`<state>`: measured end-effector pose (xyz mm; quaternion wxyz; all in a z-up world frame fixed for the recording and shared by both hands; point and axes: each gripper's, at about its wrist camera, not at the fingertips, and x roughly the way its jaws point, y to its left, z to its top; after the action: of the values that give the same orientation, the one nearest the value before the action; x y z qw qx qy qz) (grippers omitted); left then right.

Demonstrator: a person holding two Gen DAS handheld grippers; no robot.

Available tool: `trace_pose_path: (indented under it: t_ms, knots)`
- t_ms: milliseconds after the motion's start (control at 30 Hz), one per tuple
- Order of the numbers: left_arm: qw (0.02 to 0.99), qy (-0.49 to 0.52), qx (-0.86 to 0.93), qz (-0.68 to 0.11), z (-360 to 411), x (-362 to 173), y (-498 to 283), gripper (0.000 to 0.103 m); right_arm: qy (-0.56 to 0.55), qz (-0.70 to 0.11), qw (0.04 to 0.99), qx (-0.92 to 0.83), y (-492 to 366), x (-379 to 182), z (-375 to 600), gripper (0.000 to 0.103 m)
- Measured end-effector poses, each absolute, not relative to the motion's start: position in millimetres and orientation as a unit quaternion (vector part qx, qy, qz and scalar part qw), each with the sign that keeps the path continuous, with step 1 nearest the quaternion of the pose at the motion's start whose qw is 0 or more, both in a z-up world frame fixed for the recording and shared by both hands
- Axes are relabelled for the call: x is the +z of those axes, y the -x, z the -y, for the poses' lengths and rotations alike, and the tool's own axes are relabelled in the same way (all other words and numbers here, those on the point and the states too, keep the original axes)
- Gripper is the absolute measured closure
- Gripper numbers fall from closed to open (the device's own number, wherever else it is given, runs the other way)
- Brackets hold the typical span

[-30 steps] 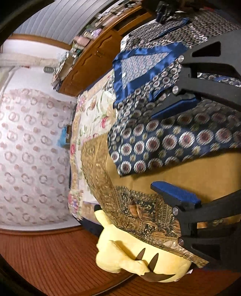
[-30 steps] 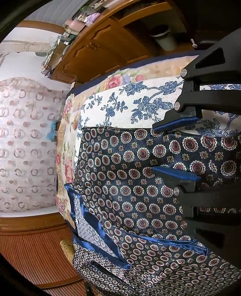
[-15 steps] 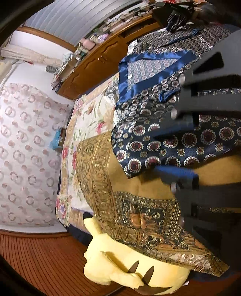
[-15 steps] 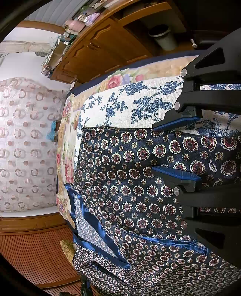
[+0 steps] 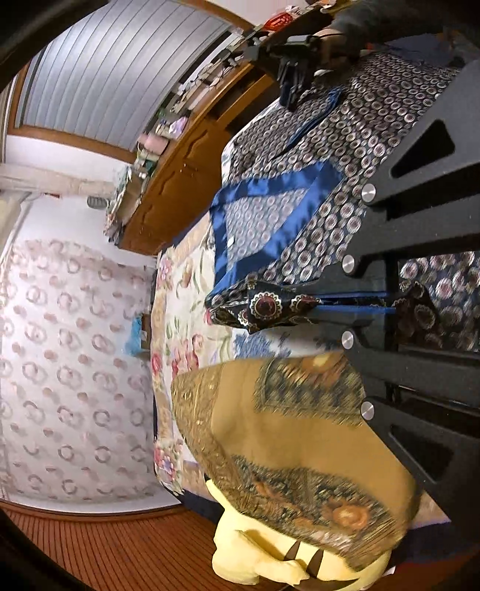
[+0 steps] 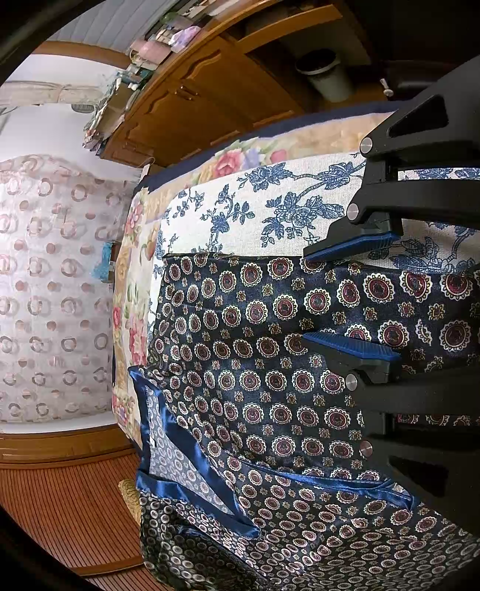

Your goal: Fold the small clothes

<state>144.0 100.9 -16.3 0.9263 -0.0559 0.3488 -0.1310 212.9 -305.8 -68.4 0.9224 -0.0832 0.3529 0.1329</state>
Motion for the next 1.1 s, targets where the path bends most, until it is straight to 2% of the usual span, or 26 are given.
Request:
trace_pose_path:
  t_ms: [200, 500, 733, 767, 833, 933, 1100]
  knots:
    - [0.93, 0.047, -0.145, -0.334, -85, -17, -128, 0.1, 0.071, -0.367, 0.916, 0.143, -226, -59, 311, 0.062]
    - [0.932, 0.034, -0.154, -0.327, -73, -13, -119, 0.1, 0.064, -0.389, 0.91, 0.127, -290, -49, 300, 0.062]
    - [0.929, 0.032, -0.154, -0.335, -72, -17, -118, 0.1, 0.02, -0.404, 0.906, 0.127, -323, -46, 301, 0.062]
    - [0.929, 0.032, -0.155, -0.334, -72, -17, -116, 0.1, 0.021, -0.404, 0.905, 0.129, -325, -46, 300, 0.064]
    - [0.93, 0.033, -0.158, -0.332, -74, -16, -112, 0.1, 0.022, -0.404, 0.903, 0.145, -325, -46, 296, 0.092]
    - [0.932, 0.034, -0.156, -0.326, -75, -15, -101, 0.1, 0.019, -0.401, 0.9, 0.173, -307, -47, 285, 0.099]
    - [0.937, 0.05, -0.149, -0.311, -83, -17, -72, 0.1, 0.039, -0.328, 0.921, 0.206, -245, -28, 277, 0.101]
